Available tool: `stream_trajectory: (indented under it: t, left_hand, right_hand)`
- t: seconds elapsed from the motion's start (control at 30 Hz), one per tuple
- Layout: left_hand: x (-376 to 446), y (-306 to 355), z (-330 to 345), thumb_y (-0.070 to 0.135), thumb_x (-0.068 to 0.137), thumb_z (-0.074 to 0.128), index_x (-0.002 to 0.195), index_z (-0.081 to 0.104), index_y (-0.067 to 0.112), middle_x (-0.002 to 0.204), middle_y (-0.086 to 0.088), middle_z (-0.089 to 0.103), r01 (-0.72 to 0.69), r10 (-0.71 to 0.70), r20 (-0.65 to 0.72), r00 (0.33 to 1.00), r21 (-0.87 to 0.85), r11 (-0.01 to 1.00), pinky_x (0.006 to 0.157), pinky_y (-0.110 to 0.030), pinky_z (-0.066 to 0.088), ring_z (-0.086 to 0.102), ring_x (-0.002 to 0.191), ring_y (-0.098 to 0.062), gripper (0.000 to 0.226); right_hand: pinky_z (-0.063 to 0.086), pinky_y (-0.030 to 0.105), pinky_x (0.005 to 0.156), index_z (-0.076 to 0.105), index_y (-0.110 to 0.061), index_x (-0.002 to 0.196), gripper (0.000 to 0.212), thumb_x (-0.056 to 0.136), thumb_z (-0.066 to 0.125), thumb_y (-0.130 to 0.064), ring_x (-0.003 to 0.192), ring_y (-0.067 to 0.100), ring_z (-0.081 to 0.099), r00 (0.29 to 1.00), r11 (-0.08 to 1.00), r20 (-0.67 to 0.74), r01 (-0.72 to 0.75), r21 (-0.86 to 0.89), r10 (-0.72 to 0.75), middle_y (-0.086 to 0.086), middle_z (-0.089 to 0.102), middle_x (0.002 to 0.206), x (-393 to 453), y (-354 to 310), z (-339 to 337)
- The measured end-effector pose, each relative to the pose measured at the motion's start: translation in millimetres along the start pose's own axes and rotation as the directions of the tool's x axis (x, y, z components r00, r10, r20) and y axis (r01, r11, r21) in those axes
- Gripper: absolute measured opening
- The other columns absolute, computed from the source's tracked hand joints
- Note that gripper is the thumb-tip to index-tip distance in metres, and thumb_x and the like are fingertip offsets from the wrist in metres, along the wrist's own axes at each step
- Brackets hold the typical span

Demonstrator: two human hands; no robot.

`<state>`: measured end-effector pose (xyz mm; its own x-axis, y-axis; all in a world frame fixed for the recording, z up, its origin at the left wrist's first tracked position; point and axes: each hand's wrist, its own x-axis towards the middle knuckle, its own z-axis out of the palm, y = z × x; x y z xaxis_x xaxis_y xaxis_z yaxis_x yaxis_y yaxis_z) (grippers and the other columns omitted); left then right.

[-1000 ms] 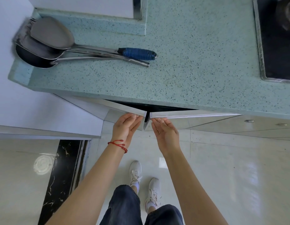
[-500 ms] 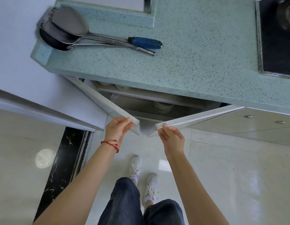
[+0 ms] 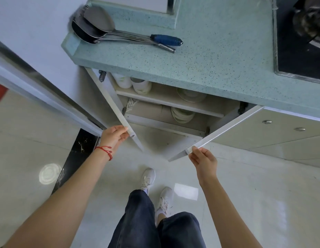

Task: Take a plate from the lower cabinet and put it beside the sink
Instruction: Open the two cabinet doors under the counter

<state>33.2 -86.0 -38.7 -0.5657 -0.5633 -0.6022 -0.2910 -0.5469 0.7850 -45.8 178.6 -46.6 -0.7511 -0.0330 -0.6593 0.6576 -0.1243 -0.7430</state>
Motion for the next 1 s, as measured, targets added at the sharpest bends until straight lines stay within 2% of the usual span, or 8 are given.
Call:
stream_trajectory:
  t: [0.23, 0.37, 0.43, 0.5, 0.57, 0.73, 0.87, 1.0]
  left_hand:
    - [-14, -2, -39, -0.001, 0.085, 0.052, 0.069, 0.058, 0.008, 0.044, 0.005, 0.065, 0.012, -0.007, -0.078, 0.997, 0.065, 0.998, 0.051, -0.014, 0.052, 0.060, 0.048, -0.006, 0.020]
    - [-23, -1, -61, -0.001, 0.084, 0.056, 0.071, 0.059, 0.008, 0.063, -0.007, 0.061, 0.006, 0.003, -0.087, 0.996, 0.108, 0.994, 0.054, -0.014, 0.054, 0.058, 0.062, -0.014, 0.016]
    - [-27, -2, -69, -0.001, 0.082, 0.059, 0.073, 0.061, 0.005, 0.058, -0.002, 0.065, -0.030, 0.047, -0.099, 0.994, 0.165, 0.986, 0.054, -0.012, 0.054, 0.063, 0.059, -0.011, 0.011]
    - [-32, -3, -75, -0.001, 0.080, 0.061, 0.086, 0.062, -0.003, 0.063, -0.005, 0.065, -0.070, 0.100, -0.130, 0.986, 0.217, 0.974, 0.054, -0.011, 0.053, 0.063, 0.063, -0.014, 0.006]
    - [-33, -5, -82, 0.002, 0.078, 0.064, 0.097, 0.062, -0.004, 0.072, -0.007, 0.062, -0.096, 0.144, -0.165, 0.976, 0.271, 0.958, 0.058, -0.015, 0.054, 0.060, 0.070, -0.016, 0.020]
    - [-37, -9, -94, 0.003, 0.076, 0.067, 0.100, 0.061, -0.006, 0.073, -0.005, 0.063, -0.124, 0.206, -0.222, 0.953, 0.336, 0.934, 0.057, -0.012, 0.054, 0.059, 0.067, -0.013, 0.026]
    - [-40, -10, -106, 0.007, 0.075, 0.069, 0.098, 0.063, -0.002, 0.086, -0.012, 0.066, -0.124, 0.247, -0.253, 0.936, 0.419, 0.900, 0.076, -0.033, 0.051, 0.061, 0.071, -0.017, 0.025]
    - [-43, -10, -115, 0.010, 0.075, 0.069, 0.098, 0.064, 0.001, 0.088, -0.011, 0.065, -0.146, 0.292, -0.266, 0.919, 0.459, 0.876, 0.078, -0.032, 0.049, 0.061, 0.075, -0.020, 0.026]
  right_hand:
    - [0.054, 0.021, 0.071, 0.057, -0.007, 0.071, 0.014, 0.082, 0.064, -0.010, 0.065, 0.017, 0.055, 0.996, 0.985, -0.058, 0.056, -0.163, -0.066, 0.006, 0.051, 0.065, -16, 6, -36]
    - [0.051, 0.028, 0.082, 0.057, -0.005, 0.072, 0.015, 0.083, 0.064, -0.012, 0.067, 0.019, 0.055, 0.987, 0.968, -0.127, 0.069, -0.241, -0.102, 0.009, 0.052, 0.068, -27, 9, -52]
    - [0.048, 0.032, 0.084, 0.055, -0.005, 0.070, 0.017, 0.082, 0.064, -0.012, 0.069, 0.022, 0.056, 0.981, 0.958, -0.156, 0.072, -0.279, -0.119, 0.011, 0.052, 0.069, -32, 10, -58]
    - [0.047, 0.032, 0.081, 0.053, -0.008, 0.066, 0.020, 0.080, 0.066, -0.012, 0.067, 0.021, 0.056, 0.973, 0.950, -0.185, 0.077, -0.302, -0.138, 0.009, 0.054, 0.066, -37, 10, -60]
    - [0.045, 0.028, 0.070, 0.051, -0.010, 0.062, 0.024, 0.078, 0.069, -0.015, 0.063, 0.019, 0.052, 0.963, 0.927, -0.208, 0.085, -0.365, -0.171, 0.005, 0.053, 0.061, -39, 10, -60]
    - [0.038, 0.028, 0.059, 0.050, -0.013, 0.063, 0.024, 0.077, 0.069, -0.017, 0.056, 0.017, 0.041, 0.935, 0.891, -0.291, 0.050, -0.451, -0.201, 0.003, 0.045, 0.060, -42, 13, -61]
    - [0.036, 0.027, 0.055, 0.054, -0.009, 0.069, 0.018, 0.077, 0.068, -0.018, 0.055, 0.018, 0.041, 0.912, 0.881, -0.339, 0.048, -0.470, -0.231, 0.003, 0.047, 0.060, -45, 16, -72]
    - [0.041, 0.028, 0.064, 0.061, -0.006, 0.083, 0.016, 0.076, 0.068, -0.019, 0.066, 0.022, 0.050, 0.887, 0.883, -0.387, 0.046, -0.466, -0.250, 0.007, 0.058, 0.073, -51, 19, -87]
